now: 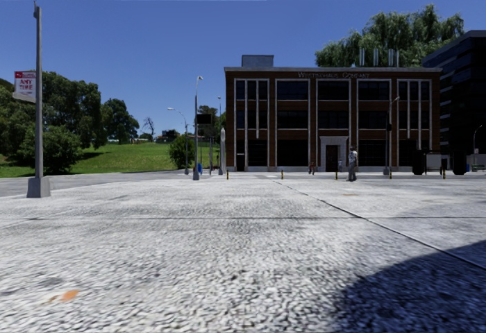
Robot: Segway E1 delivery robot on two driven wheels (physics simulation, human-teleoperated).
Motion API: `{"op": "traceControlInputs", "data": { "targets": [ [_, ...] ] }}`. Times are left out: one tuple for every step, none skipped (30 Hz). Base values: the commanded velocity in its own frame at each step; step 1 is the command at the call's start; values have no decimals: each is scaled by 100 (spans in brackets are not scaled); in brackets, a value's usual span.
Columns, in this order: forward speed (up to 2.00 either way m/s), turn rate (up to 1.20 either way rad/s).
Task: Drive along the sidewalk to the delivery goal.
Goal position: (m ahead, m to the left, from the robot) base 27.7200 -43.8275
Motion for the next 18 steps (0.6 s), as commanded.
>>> {"op": "traceControlInputs", "data": {
  "targets": [
    [200,0],
    [200,0],
    [200,0],
    [200,0],
    [200,0],
    [200,0],
    [200,0],
    [200,0],
    [200,0],
    [200,0],
    [200,0],
    [200,0],
    [200,0],
    [200,0],
    [200,0],
    [200,0],
    [200,0],
    [200,0]
  ]
}}
